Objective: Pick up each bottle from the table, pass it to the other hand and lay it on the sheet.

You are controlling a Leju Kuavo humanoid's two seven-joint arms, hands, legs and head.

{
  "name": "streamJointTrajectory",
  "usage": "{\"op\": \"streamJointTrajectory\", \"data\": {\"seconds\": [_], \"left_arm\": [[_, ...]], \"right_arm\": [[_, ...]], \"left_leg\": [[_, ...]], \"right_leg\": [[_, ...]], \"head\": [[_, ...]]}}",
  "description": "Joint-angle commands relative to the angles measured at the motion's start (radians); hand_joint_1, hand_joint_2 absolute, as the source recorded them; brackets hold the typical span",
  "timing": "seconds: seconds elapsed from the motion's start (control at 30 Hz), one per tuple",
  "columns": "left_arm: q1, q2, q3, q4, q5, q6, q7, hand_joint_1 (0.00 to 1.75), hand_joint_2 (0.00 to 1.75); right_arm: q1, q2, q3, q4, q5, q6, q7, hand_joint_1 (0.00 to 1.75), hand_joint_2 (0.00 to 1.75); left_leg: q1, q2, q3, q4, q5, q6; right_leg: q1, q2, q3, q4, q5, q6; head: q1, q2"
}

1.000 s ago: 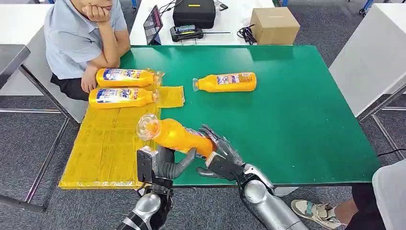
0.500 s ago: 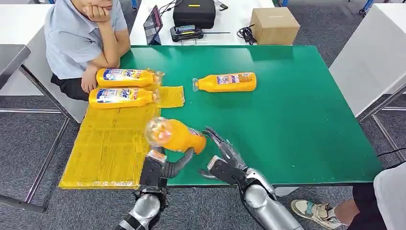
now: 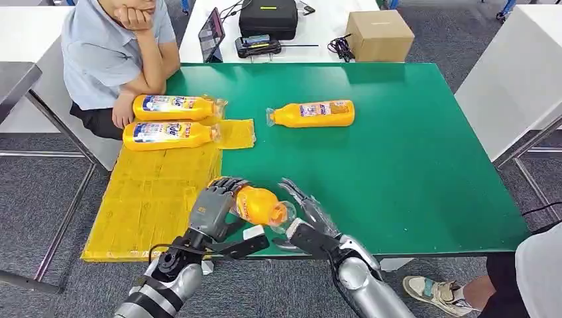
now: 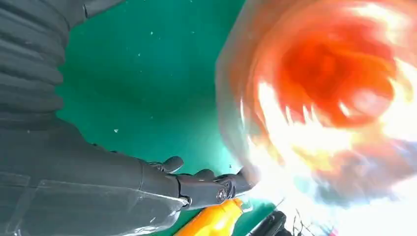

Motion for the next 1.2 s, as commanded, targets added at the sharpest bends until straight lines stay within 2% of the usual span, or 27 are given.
{"op": "streamJointTrajectory", "data": {"seconds": [0.03, 0.27, 0.37, 0.43, 0.57, 0.67, 0.7, 0.8, 0.9, 1.03, 1.13, 1.17, 1.2], "left_arm": [[-0.074, 0.051, 0.012, 0.12, -0.018, -0.011, 0.004, 1.75, 1.75], [-0.074, 0.051, 0.012, 0.12, -0.018, -0.011, 0.004, 1.75, 1.75], [-0.09, 0.067, 0.017, 0.143, -0.131, 0.007, 0.09, 1.75, 1.75], [-0.141, 0.085, 0.036, 0.224, -0.249, 0.016, 0.169, 1.75, 1.75], [-0.2, 0.094, 0.074, 0.3, -0.312, 0.01, 0.211, 1.75, 1.75], [-0.245, 0.103, 0.09, 0.337, -0.411, -0.069, 0.295, 1.75, 1.75], [-0.287, 0.134, 0.029, 0.374, -0.45, -0.101, 0.386, 1.75, 1.75], [-0.384, 0.172, -0.089, 0.49, -0.45, -0.157, 0.496, 1.75, 1.75], [-0.389, 0.164, -0.042, 0.52, -0.45, -0.094, 0.484, 1.75, 1.75], [-0.34, 0.128, 0.097, 0.467, -0.4, -0.07, 0.393, 1.75, 1.75], [-0.359, 0.127, 0.061, 0.482, -0.45, -0.134, 0.407, 1.75, 1.75], [-0.38, 0.123, 0.038, 0.511, -0.45, -0.183, 0.412, 1.69, 1.75], [-0.398, 0.109, 0.04, 0.544, -0.45, -0.222, 0.407, 1.31, 1.75]], "right_arm": [[-0.031, 0.005, -0.024, 0.014, 0.0, 0.01, 0.0, 0.0, 1.75], [-0.031, 0.005, -0.024, 0.014, 0.0, 0.01, 0.0, 0.0, 1.75], [-0.031, 0.006, -0.024, 0.018, 0.0, 0.017, -0.001, 0.0, 1.75], [-0.042, 0.011, -0.023, 0.036, -0.001, 0.023, -0.003, 0.0, 1.75], [-0.042, 0.016, -0.023, 0.041, -0.002, 0.026, -0.006, 0.0, 1.75], [-0.036, 0.02, -0.026, 0.044, -0.001, 0.029, -0.006, 0.0, 1.75], [-0.041, 0.025, -0.023, 0.053, 0.0, 0.031, -0.006, 0.0, 1.75], [-0.059, 0.037, -0.016, 0.081, 0.002, 0.036, -0.008, 0.0, 1.75], [-0.05, 0.037, -0.016, 0.079, 0.003, 0.033, -0.006, 0.0, 1.75], [-0.017, 0.031, -0.026, 0.055, 0.004, 0.029, -0.005, 0.0, 1.75], [-0.016, 0.032, -0.029, 0.052, 0.004, 0.027, -0.004, 0.0, 1.75], [-0.026, 0.035, -0.027, 0.061, 0.005, 0.029, -0.005, 0.0, 1.75], [-0.038, 0.039, -0.025, 0.07, 0.006, 0.032, -0.007, 0.0, 1.75]], "left_leg": [[0.002, 0.001, 0.003, 0.001, -0.002, -0.002], [0.001, 0.002, 0.003, 0.0, -0.001, -0.002], [0.001, 0.001, 0.002, 0.0, -0.001, -0.002], [0.001, 0.001, 0.002, 0.0, -0.001, -0.002], [0.003, 0.002, 0.003, 0.001, -0.001, -0.003], [0.002, 0.001, 0.002, 0.001, 0.0, -0.003], [0.003, 0.001, 0.002, 0.001, -0.001, -0.003], [0.003, 0.001, 0.001, 0.001, 0.001, -0.002], [0.003, 0.001, 0.002, 0.001, 0.0, -0.003], [0.002, 0.0, 0.002, 0.0, 0.001, -0.002], [0.002, 0.0, 0.002, 0.0, 0.0, -0.002], [0.003, 0.0, 0.003, 0.001, -0.001, -0.003], [0.003, 0.0, 0.001, 0.001, 0.0, -0.003]], "right_leg": [[0.002, 0.0, 0.004, 0.0, -0.001, -0.003], [0.002, 0.001, 0.003, 0.0, -0.001, -0.003], [0.001, 0.001, 0.002, 0.0, 0.0, -0.002], [0.001, 0.001, 0.001, 0.0, 0.0, -0.002], [0.003, 0.001, 0.003, 0.0, -0.001, -0.004], [0.003, 0.0, 0.002, 0.0, 0.0, -0.003], [0.003, 0.0, 0.002, 0.001, -0.001, -0.003], [0.003, 0.0, 0.002, 0.001, 0.0, -0.002], [0.003, 0.0, 0.003, 0.001, -0.001, -0.003], [0.002, 0.0, 0.002, 0.0, 0.0, -0.002], [0.002, 0.0, 0.002, 0.0, -0.001, -0.002], [0.003, 0.0, 0.004, 0.001, -0.002, -0.003], [0.003, -0.001, 0.002, 0.001, -0.001, -0.002]], "head": [[0.0, 0.0], [0.0, 0.0], [0.0, 0.0], [0.0, 0.0], [0.0, 0.0], [0.0, 0.0], [0.0, 0.0], [0.0, 0.0], [0.0, 0.0], [0.0, 0.0], [0.0, 0.0], [0.001, 0.0], [0.0, 0.0]]}}
